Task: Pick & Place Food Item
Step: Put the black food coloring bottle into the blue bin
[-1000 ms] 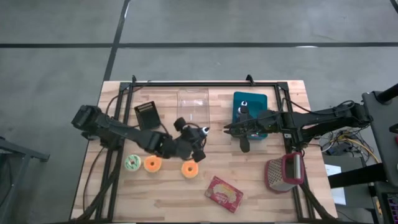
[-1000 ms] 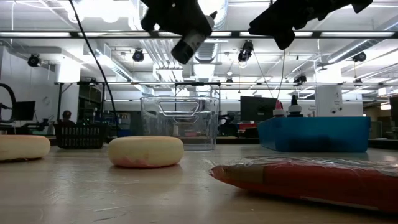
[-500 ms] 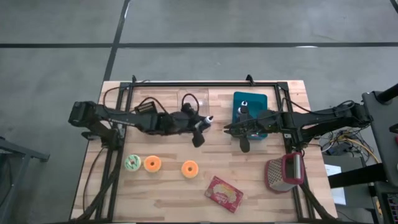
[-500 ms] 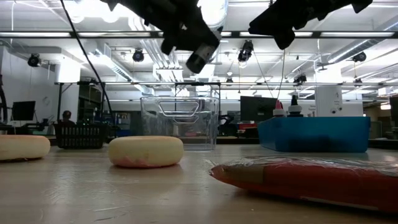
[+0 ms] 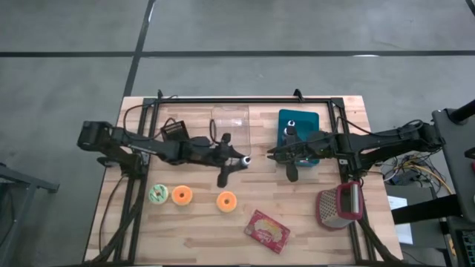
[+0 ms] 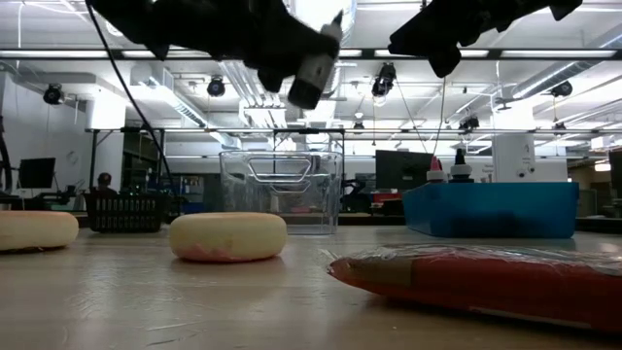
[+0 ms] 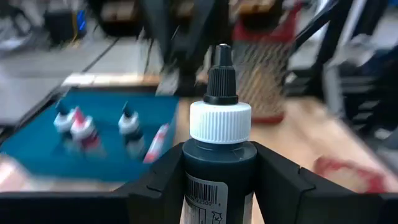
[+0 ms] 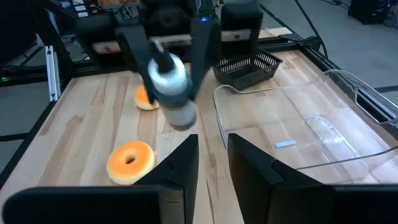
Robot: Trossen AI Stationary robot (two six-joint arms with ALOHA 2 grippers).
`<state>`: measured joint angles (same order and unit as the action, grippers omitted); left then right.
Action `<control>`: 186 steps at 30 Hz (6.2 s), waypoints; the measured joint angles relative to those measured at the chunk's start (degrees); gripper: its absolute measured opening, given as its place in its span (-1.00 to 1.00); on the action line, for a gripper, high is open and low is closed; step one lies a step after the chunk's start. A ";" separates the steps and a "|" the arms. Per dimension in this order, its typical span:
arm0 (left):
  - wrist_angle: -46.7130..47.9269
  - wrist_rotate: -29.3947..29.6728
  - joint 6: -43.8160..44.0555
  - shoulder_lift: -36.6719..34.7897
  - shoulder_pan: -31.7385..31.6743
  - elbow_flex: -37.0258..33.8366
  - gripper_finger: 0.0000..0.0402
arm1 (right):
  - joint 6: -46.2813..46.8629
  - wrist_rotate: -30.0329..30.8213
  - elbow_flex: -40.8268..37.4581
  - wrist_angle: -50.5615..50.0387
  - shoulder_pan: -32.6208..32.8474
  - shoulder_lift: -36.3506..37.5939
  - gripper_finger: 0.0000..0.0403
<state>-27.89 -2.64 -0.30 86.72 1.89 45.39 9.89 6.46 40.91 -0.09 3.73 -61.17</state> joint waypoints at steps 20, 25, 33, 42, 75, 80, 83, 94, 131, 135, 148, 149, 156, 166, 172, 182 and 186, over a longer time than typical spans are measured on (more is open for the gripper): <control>-4.65 -2.29 -1.19 -0.42 0.22 -3.20 -0.21 | 0.00 0.02 0.00 -0.07 -0.01 -0.01 -0.65; -4.67 -2.31 -0.16 -0.42 0.28 -2.59 -0.21 | 0.00 0.02 0.00 -0.07 -0.01 -0.01 -0.62; -5.11 -2.31 0.28 -0.42 0.26 -2.47 -0.21 | 0.01 0.02 0.00 -0.08 0.01 -0.01 -0.57; -5.08 -2.29 0.27 -0.42 0.28 -2.50 -0.21 | -5.14 0.07 0.00 -0.01 -0.01 0.01 -0.62; -5.02 -1.69 0.29 -0.40 0.21 -2.54 -0.21 | -4.56 -4.45 0.00 19.78 0.33 -10.75 -0.68; -4.69 -1.70 0.27 -0.37 0.20 -2.54 -0.21 | -12.22 -12.69 0.00 22.74 0.54 -12.06 -0.69; -4.67 -1.70 0.27 -0.37 0.22 -2.54 -0.21 | -14.82 -12.63 0.00 22.68 0.65 -11.68 -0.69; -4.67 -1.72 0.05 -0.37 0.20 -2.54 -0.21 | -5.64 -12.90 0.00 23.07 0.97 -11.21 -0.63; -4.66 -1.78 -0.14 -0.37 0.22 -2.54 -0.21 | -14.36 -5.22 1.55 32.01 1.02 -17.60 -0.08; -4.67 -1.70 -0.14 -0.37 0.22 -2.54 -0.21 | -14.40 -5.37 2.50 32.01 1.00 -18.25 -0.08; -4.67 -1.70 -0.14 -0.37 0.22 -2.54 -0.21 | -14.84 -5.38 2.75 32.01 1.02 -19.89 -0.25; -4.67 -1.72 -0.14 -0.37 0.22 -2.54 -0.21 | -14.84 -5.38 2.75 32.01 1.01 -19.81 -0.27; -4.66 -1.72 -0.14 -0.37 0.22 -2.54 -0.21 | -15.05 -5.37 2.75 32.14 1.02 -19.64 -0.44; -4.65 -1.87 -0.14 -0.37 0.22 -2.56 -0.21 | -15.02 -5.38 2.73 31.97 1.02 -19.58 -0.80; -4.60 -1.87 -0.14 -0.37 0.22 -2.56 -0.21 | -15.00 -5.38 2.73 31.75 1.02 -19.58 -0.83; -4.35 -0.69 -0.18 -0.37 0.27 -2.28 -0.21 | -15.02 -5.35 2.71 31.64 1.00 -19.55 -0.83; -4.31 0.05 -0.16 -0.37 0.39 -1.92 -0.19 | -15.04 -5.31 2.71 31.75 1.00 -19.45 -0.83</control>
<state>-32.20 -2.59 -0.47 86.35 2.28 43.47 -5.15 1.15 43.62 31.66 4.73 -80.62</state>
